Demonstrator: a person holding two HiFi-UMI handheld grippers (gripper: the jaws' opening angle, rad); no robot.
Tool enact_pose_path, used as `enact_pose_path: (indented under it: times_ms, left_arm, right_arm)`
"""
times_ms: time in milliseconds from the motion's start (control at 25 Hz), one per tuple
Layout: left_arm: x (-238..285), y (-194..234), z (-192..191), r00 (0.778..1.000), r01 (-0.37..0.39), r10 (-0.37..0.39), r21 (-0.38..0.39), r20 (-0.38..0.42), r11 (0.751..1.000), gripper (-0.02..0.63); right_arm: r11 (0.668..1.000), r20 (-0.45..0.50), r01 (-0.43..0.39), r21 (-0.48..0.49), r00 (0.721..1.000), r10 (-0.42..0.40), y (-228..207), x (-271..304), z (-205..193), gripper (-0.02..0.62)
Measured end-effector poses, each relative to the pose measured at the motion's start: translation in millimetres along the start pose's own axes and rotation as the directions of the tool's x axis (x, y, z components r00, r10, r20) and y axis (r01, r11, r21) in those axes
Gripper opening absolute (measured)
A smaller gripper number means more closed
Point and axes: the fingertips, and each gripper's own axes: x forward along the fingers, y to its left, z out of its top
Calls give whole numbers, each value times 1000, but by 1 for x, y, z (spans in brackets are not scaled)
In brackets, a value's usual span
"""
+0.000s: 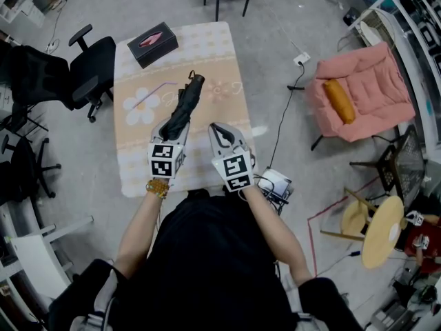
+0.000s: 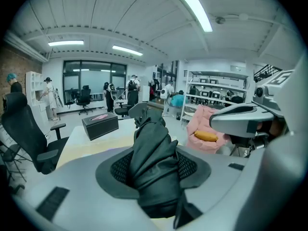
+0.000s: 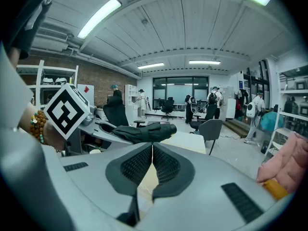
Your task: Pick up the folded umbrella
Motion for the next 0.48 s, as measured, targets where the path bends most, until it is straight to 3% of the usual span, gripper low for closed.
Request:
enact_pose_path:
  times_ms: [480]
  left_arm:
    - [-17, 0, 32, 998, -7, 6, 20, 69, 1000, 196]
  right_arm:
    - [1000, 10, -10, -1, 1000, 10, 6, 0, 4, 17]
